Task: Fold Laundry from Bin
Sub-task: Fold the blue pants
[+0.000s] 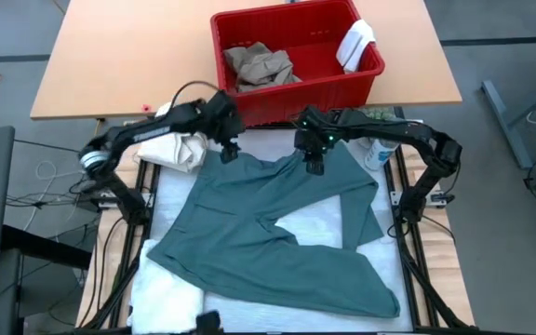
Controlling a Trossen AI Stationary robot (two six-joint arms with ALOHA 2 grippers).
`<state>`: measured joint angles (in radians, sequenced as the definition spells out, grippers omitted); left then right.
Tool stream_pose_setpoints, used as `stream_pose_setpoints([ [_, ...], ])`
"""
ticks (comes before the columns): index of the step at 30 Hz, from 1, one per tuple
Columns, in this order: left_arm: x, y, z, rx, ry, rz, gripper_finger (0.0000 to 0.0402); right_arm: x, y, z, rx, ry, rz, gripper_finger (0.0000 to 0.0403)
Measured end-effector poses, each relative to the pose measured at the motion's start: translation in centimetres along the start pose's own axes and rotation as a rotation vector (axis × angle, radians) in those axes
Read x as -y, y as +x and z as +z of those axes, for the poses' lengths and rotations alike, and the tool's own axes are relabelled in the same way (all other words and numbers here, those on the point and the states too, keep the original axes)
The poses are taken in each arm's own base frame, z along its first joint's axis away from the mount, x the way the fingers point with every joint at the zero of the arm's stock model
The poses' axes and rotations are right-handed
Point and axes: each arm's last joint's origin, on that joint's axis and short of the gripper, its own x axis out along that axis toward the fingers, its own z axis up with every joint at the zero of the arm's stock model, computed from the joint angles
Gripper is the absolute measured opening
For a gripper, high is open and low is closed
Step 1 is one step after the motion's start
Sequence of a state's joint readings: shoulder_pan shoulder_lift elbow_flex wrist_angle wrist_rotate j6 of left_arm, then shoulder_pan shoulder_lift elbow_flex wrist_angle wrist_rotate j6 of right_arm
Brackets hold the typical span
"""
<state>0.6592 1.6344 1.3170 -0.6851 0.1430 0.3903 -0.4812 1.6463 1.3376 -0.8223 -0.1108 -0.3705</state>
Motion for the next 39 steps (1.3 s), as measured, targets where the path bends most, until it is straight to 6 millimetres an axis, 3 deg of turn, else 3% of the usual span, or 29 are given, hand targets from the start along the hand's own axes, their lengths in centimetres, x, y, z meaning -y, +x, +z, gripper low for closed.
stream_pose_setpoints([
  [5, -4.1, 1.9, -0.5, -0.104, -0.012, -0.123, 0.0220, -0.3, 0.0, 0.1, 0.001, 0.004, 0.006, 0.0166],
  [10, -6.3, 4.0, -1.6, -0.242, -0.023, -0.172, 0.0220, -0.3, 0.0, 0.1, 0.001, -0.008, 0.006, 0.0166],
  [21, -6.9, 4.9, -3.1, -0.328, -0.001, -0.196, 0.0220, 0.6, -0.1, -0.2, 0.001, -0.015, -0.007, 0.0166],
  [26, -6.9, 2.6, -1.9, -0.306, -0.062, -0.205, 0.0220, 2.0, 0.0, 0.2, 0.072, -0.049, -0.058, 0.0166],
  [35, -6.1, -4.6, 0.0, -0.214, -0.101, -0.080, 0.0220, 6.3, -2.1, 3.7, 0.560, -0.087, -0.352, 0.0151],
  [39, -5.4, -6.7, 0.3, -0.160, -0.141, -0.046, 0.0220, 8.0, -0.4, 4.7, 0.591, -0.077, -0.363, 0.0135],
])
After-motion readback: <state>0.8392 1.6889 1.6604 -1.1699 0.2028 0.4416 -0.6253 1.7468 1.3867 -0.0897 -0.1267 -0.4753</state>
